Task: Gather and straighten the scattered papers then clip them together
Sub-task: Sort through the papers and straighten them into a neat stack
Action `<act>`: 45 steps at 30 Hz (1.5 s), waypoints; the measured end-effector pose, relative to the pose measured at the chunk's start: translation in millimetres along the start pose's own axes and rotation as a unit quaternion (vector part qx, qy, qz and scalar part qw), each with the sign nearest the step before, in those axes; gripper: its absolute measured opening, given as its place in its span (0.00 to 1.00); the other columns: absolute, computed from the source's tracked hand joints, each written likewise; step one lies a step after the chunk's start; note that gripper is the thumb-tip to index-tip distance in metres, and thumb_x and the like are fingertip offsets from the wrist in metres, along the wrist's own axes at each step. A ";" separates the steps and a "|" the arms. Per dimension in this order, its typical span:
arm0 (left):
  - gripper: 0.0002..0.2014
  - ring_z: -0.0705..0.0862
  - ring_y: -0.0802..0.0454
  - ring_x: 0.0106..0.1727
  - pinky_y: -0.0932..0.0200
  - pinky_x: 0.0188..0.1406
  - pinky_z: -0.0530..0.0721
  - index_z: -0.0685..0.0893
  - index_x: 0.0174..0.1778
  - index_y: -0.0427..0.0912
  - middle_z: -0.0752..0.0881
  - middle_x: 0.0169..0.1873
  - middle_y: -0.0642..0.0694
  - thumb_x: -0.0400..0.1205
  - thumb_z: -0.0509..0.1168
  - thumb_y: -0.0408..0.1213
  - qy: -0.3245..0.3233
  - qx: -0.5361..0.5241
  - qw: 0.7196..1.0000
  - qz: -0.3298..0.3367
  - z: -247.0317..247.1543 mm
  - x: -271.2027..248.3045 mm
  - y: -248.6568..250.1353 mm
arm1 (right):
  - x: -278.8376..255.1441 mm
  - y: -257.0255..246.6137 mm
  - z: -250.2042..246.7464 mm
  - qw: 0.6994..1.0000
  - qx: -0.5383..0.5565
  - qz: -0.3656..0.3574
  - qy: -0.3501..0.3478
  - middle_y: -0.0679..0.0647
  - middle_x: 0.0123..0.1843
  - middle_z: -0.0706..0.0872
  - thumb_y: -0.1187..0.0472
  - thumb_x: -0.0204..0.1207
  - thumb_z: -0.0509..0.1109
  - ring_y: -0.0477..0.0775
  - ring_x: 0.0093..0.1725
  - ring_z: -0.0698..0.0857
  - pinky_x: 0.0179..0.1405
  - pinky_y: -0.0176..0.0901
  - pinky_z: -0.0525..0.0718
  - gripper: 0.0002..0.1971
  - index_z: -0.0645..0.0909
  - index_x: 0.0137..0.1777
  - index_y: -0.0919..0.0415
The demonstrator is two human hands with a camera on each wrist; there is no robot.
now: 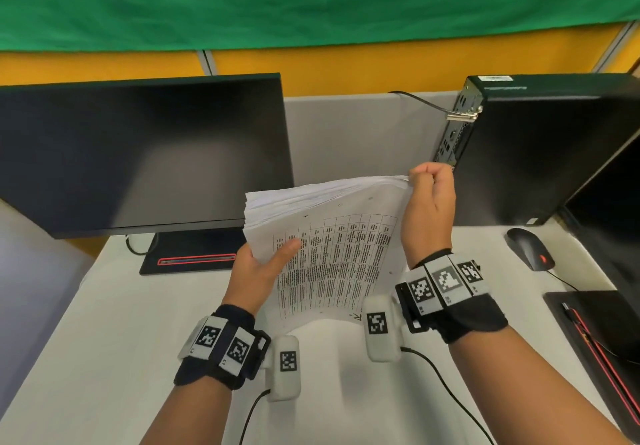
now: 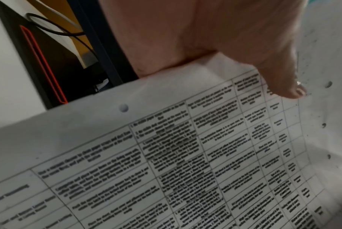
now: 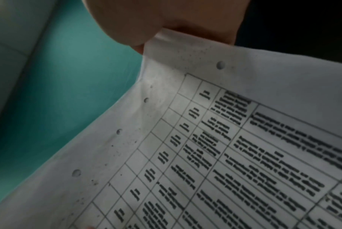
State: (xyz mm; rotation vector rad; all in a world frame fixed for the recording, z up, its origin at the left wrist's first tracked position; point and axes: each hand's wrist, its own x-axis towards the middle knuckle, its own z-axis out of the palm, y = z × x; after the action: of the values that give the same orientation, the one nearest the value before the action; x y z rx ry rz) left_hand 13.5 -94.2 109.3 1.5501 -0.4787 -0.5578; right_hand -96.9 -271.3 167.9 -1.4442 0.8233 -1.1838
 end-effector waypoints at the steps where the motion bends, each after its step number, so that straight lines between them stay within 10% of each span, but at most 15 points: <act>1: 0.15 0.88 0.68 0.48 0.63 0.48 0.83 0.84 0.50 0.56 0.91 0.42 0.63 0.67 0.72 0.46 0.004 0.003 1.000 0.007 1.4 0.7 2.0 | -0.3 -1.3 0.1 1.000 0.005 -0.005 0.006 0.47 0.38 0.74 0.67 0.79 0.54 0.43 0.38 0.75 0.41 0.36 0.75 0.06 0.72 0.46 0.59; 10: 0.16 0.90 0.61 0.43 0.56 0.46 0.85 0.82 0.47 0.54 0.91 0.39 0.56 0.64 0.69 0.50 0.040 -0.039 0.998 -0.003 3.0 8.3 1.8 | -10.2 -0.5 -4.5 0.999 0.033 -0.022 0.000 0.48 0.41 0.75 0.66 0.83 0.52 0.46 0.40 0.76 0.41 0.39 0.76 0.10 0.71 0.45 0.54; 17: 0.16 0.88 0.54 0.45 0.51 0.47 0.85 0.83 0.46 0.52 0.89 0.42 0.51 0.65 0.67 0.53 0.058 -0.049 0.997 -0.021 1.2 10.0 1.3 | -19.8 10.8 -14.6 0.997 0.019 -0.056 -0.055 0.42 0.41 0.73 0.62 0.86 0.52 0.25 0.37 0.77 0.34 0.18 0.76 0.11 0.71 0.55 0.69; 20: 0.20 0.87 0.52 0.48 0.50 0.48 0.84 0.82 0.48 0.51 0.89 0.45 0.49 0.63 0.67 0.55 0.058 -0.053 0.997 -0.027 1.1 9.2 -1.1 | -30.1 17.2 -14.9 0.994 0.041 -0.041 -0.093 0.43 0.42 0.77 0.42 0.76 0.55 0.31 0.38 0.81 0.36 0.27 0.81 0.21 0.70 0.56 0.61; 28: 0.10 0.86 0.61 0.48 0.61 0.44 0.81 0.82 0.48 0.55 0.88 0.45 0.55 0.72 0.69 0.48 0.042 -0.008 0.999 -0.028 -1.6 9.6 -6.2 | -25.5 12.2 -11.0 0.997 0.035 -0.001 -0.062 0.57 0.36 0.79 0.33 0.69 0.56 0.50 0.35 0.80 0.34 0.37 0.79 0.32 0.74 0.42 0.68; 35: 0.09 0.89 0.64 0.44 0.63 0.43 0.86 0.83 0.46 0.55 0.90 0.43 0.56 0.71 0.70 0.43 0.039 -0.012 0.999 0.011 -3.6 2.4 2.1 | -4.5 -3.0 -3.9 0.998 -0.024 -0.056 -0.029 0.44 0.31 0.76 0.63 0.78 0.66 0.32 0.29 0.76 0.33 0.21 0.74 0.06 0.76 0.39 0.61; 41: 0.14 0.90 0.61 0.40 0.56 0.42 0.85 0.84 0.44 0.52 0.91 0.38 0.53 0.67 0.65 0.54 0.053 -0.017 0.998 0.042 -3.5 6.4 11.8 | -7.4 -0.8 -4.5 0.997 0.001 -0.076 -0.023 0.53 0.40 0.80 0.62 0.83 0.55 0.48 0.40 0.81 0.43 0.44 0.81 0.06 0.71 0.47 0.53; 45: 0.17 0.90 0.60 0.40 0.57 0.41 0.86 0.84 0.45 0.51 0.92 0.37 0.54 0.67 0.64 0.57 0.055 -0.021 0.998 0.030 -2.4 6.8 9.8 | -11.1 2.8 -5.2 0.994 0.028 -0.095 -0.046 0.50 0.39 0.79 0.59 0.86 0.52 0.47 0.38 0.81 0.37 0.40 0.81 0.07 0.70 0.53 0.59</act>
State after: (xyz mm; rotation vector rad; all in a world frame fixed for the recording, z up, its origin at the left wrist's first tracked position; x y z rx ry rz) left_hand 20.7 -96.9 118.8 1.5135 -0.4247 -0.4311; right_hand -104.6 -263.0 162.4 -1.5449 0.5937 -1.2617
